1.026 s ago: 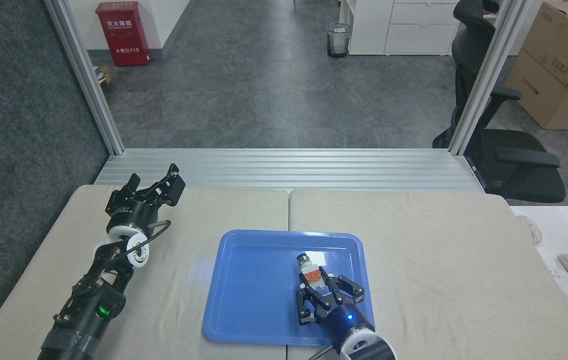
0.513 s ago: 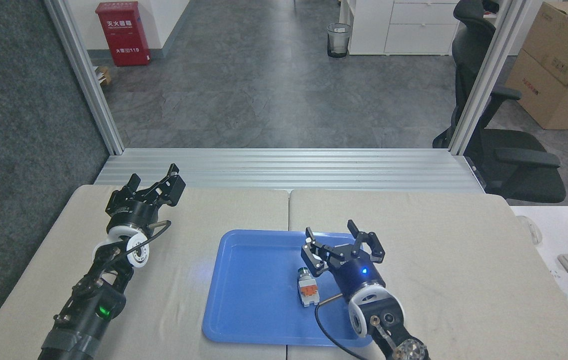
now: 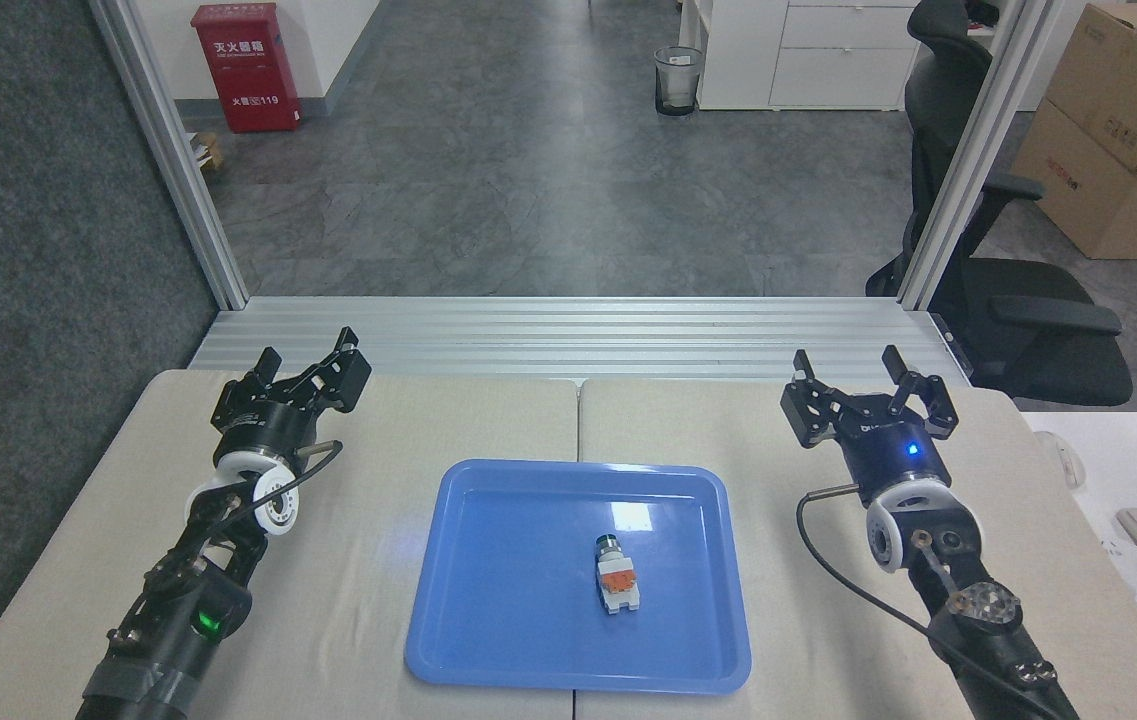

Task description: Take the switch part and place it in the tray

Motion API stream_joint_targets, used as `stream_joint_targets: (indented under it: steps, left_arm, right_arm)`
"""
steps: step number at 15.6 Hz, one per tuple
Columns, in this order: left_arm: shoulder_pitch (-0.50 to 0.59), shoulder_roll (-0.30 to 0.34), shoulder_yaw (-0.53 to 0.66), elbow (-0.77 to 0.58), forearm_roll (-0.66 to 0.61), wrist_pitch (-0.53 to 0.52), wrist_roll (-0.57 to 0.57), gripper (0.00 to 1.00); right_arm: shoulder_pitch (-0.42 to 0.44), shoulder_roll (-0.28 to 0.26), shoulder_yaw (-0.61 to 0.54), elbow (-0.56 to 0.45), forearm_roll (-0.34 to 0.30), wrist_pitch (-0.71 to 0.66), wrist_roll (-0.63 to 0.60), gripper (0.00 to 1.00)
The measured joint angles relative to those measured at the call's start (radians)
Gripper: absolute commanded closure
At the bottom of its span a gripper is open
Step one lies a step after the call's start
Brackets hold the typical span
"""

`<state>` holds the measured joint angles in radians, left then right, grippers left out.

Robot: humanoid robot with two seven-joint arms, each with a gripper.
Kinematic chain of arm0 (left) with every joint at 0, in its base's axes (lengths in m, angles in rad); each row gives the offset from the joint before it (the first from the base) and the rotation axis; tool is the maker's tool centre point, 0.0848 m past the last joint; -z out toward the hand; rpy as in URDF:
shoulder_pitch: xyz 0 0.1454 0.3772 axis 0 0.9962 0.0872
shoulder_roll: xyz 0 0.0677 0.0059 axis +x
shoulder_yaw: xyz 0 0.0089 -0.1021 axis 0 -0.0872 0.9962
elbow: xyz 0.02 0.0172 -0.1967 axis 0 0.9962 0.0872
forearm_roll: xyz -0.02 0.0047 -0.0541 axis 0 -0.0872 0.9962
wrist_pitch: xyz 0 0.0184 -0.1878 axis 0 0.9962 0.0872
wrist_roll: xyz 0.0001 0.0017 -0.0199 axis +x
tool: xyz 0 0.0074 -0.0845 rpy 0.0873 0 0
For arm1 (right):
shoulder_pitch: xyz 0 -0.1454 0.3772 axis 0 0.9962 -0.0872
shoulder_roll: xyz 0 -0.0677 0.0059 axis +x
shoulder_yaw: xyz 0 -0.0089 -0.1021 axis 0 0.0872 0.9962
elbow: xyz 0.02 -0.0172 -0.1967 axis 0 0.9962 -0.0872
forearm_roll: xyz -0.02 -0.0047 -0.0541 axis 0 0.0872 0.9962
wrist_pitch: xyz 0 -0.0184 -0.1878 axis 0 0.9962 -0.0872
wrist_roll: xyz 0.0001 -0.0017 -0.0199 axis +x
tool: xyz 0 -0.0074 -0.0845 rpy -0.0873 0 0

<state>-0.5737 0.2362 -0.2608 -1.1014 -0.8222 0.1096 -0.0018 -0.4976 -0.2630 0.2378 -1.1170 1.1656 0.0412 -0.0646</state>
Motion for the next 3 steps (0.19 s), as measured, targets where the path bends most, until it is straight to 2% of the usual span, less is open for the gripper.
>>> stream_joint_targets:
  steps: [3]
  left_arm:
    - [0.000,0.000,0.000,0.000,0.000,0.000,0.000,0.00]
  right_arm:
    - [-0.004,-0.049,-0.037,0.036,-0.020,-0.004,-0.004,0.00]
